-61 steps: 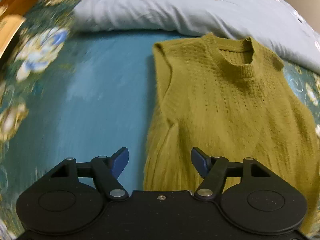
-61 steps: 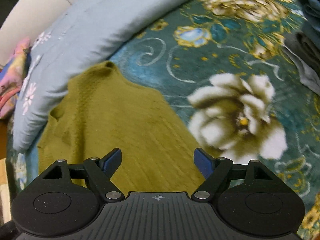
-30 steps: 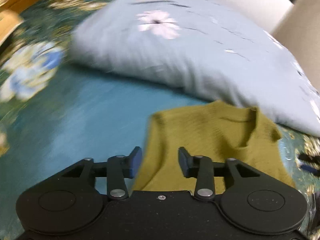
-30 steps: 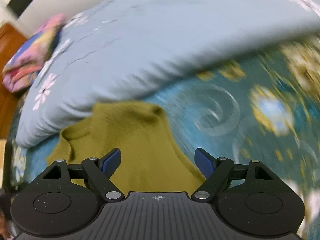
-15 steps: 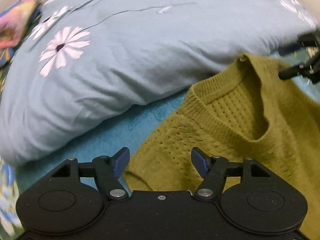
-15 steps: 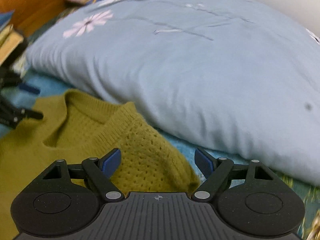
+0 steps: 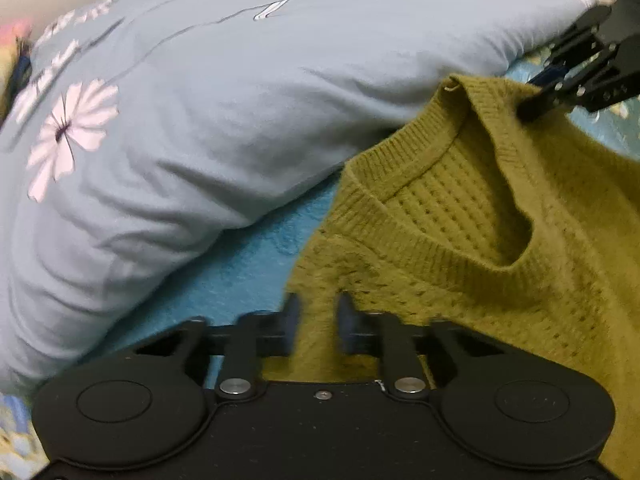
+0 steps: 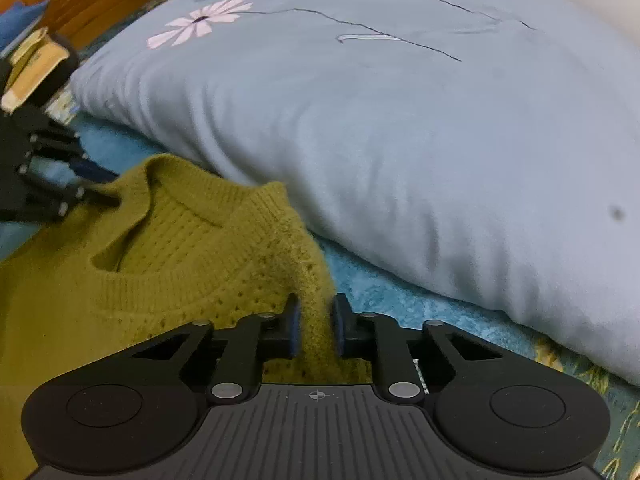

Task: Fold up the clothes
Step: 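Grasp the vest shoulders with the left gripper while the right gripper grasps the other shoulder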

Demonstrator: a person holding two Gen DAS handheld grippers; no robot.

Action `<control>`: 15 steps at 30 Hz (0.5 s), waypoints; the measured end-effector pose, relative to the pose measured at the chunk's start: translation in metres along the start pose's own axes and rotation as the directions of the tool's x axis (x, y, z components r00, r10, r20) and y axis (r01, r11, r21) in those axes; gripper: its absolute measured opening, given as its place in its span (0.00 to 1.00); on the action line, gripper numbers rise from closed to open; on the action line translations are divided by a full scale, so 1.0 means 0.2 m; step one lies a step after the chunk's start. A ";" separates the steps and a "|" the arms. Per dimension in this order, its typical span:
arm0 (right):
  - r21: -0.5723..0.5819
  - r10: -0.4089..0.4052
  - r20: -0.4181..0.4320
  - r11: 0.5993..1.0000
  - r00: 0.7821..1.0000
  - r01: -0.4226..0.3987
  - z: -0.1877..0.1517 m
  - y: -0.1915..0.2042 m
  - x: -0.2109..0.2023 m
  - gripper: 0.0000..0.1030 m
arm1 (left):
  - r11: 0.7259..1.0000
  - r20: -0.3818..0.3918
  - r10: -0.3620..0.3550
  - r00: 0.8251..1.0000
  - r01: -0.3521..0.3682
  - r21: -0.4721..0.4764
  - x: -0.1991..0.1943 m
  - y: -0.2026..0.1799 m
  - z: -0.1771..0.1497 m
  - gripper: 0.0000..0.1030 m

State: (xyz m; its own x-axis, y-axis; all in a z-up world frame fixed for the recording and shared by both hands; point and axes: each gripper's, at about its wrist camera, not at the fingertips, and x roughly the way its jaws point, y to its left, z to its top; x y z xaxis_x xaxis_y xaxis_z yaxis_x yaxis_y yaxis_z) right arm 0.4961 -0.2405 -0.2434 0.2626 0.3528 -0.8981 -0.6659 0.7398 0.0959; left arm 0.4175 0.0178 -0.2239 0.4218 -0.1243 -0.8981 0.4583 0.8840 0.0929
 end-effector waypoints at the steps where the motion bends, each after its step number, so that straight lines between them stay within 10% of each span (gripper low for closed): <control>1: -0.006 -0.005 0.003 1.000 1.000 0.005 0.00 0.00 0.00 0.10 | 1.000 0.007 0.009 1.000 -0.009 0.000 0.00 0.01 0.01 0.07; 15: 0.067 -0.095 -0.030 0.993 0.995 0.097 0.04 -0.07 0.11 0.08 | 0.985 -0.007 0.091 0.996 -0.091 -0.149 0.10 0.14 0.02 0.09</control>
State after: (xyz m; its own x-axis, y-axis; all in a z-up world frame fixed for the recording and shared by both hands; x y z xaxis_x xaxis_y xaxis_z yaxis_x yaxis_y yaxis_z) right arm 0.5164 -0.2380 -0.2600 0.3032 0.2637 -0.9157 -0.5890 0.8073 0.0375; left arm 0.4417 0.0387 -0.2385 0.4561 -0.0397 -0.8891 0.2961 0.9488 0.1096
